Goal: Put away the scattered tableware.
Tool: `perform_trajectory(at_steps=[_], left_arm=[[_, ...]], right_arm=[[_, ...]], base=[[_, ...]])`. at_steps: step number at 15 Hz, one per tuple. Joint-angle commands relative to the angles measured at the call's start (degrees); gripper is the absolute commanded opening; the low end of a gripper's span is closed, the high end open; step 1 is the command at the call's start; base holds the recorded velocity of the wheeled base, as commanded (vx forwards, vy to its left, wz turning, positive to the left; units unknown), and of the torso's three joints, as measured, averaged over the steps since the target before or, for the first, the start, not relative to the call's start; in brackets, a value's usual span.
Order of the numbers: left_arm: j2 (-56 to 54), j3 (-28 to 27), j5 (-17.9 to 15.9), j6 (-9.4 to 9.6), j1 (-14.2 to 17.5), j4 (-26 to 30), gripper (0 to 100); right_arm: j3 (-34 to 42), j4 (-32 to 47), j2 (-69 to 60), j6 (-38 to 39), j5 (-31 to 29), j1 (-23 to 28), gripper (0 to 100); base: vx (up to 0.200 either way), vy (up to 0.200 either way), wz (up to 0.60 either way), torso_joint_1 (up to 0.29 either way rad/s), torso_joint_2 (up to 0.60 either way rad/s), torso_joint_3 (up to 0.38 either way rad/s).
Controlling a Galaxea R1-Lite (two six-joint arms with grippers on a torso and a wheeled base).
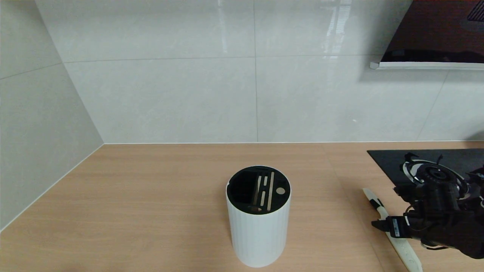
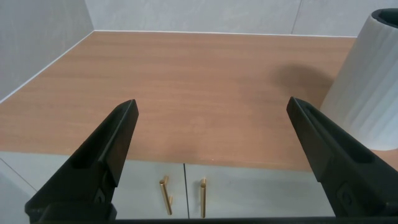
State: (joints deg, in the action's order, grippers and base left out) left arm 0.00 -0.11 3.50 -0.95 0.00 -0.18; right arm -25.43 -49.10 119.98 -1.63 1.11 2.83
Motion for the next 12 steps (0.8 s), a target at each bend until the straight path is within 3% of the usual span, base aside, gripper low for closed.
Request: perform_trajectory(at_steps=[1, 12], left_arm=[[0.0, 0.0, 0.0, -0.02, 0.0, 0.0, 100], [0.0, 0.0, 0.0, -0.02, 0.0, 0.0, 100]], right_arm=[[0.0, 0.0, -0.2, 0.0, 0.0, 0.0, 100], [0.0, -0.1, 0.1, 0.0, -1.0, -0.4, 100]], base=[[0.0, 0.0, 0.0, 0.0, 0.0, 0.0], [0.0, 0.0, 0.0, 0.0, 0.0, 0.0]])
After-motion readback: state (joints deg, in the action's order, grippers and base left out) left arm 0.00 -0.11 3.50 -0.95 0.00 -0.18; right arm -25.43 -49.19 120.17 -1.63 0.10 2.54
